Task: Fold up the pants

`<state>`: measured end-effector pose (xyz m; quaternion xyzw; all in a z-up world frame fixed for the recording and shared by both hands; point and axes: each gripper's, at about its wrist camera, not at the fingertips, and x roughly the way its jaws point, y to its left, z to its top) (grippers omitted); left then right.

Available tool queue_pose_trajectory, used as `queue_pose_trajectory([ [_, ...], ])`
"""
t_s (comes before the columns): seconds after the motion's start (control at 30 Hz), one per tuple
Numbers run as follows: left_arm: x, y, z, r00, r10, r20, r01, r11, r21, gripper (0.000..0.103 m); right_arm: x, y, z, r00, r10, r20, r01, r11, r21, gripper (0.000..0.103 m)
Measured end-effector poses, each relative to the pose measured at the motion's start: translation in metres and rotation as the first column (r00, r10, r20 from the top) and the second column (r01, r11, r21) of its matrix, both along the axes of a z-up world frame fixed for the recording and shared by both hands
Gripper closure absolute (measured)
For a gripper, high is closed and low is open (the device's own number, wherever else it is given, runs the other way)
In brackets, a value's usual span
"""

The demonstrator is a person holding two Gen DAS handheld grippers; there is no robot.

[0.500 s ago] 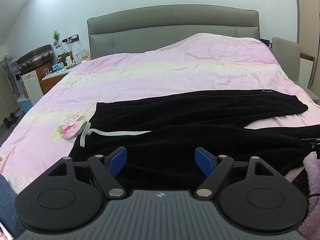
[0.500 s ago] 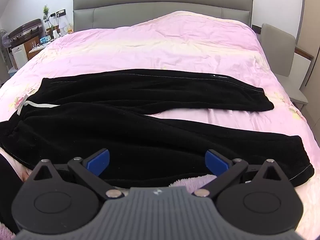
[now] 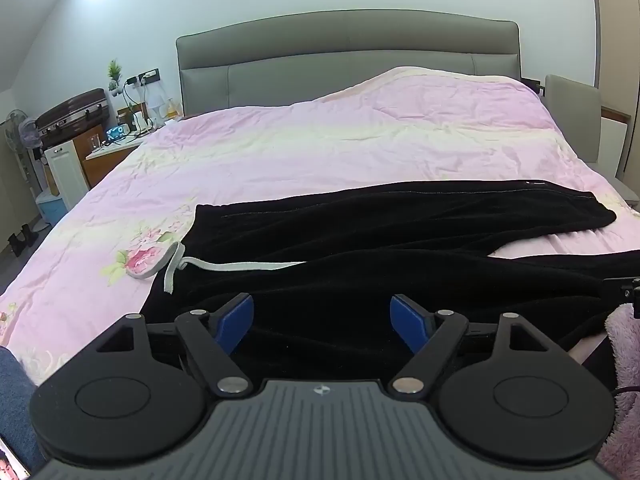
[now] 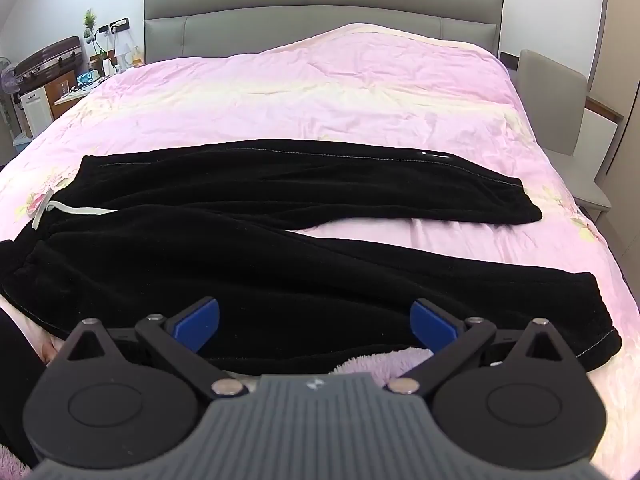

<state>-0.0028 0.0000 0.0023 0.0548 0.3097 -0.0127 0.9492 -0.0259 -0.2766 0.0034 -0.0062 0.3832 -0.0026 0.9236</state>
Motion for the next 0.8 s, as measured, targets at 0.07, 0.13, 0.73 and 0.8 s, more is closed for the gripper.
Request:
queue_pose_trajectory([
  [0.07, -0.0010, 0.0000, 0.0012, 1.000, -0.004, -0.002, 0.004, 1.000, 0.002, 0.012, 0.0000, 0.0001, 0.0004, 1.000, 0.001, -0.001, -0.001, 1.000, -0.003, 0.005],
  [0.13, -0.0010, -0.0002, 0.0013, 1.000, -0.002, -0.002, 0.002, 1.000, 0.002, 0.012, 0.0007, 0.0000, 0.0002, 1.000, 0.001, -0.003, -0.001, 1.000, -0.003, 0.005],
  [0.73, 0.0009, 0.0014, 0.0012, 1.000, -0.003, -0.010, 0.003, 1.000, -0.004, 0.012, 0.0030, 0.0009, -0.0008, 1.000, -0.001, -0.013, 0.001, 1.000, -0.016, 0.005],
  [0.8, 0.0021, 0.0015, 0.0017, 1.000, -0.002, -0.014, 0.002, 1.000, -0.004, 0.012, 0.0030, 0.0011, -0.0004, 1.000, -0.003, -0.012, 0.002, 1.000, -0.016, 0.005],
])
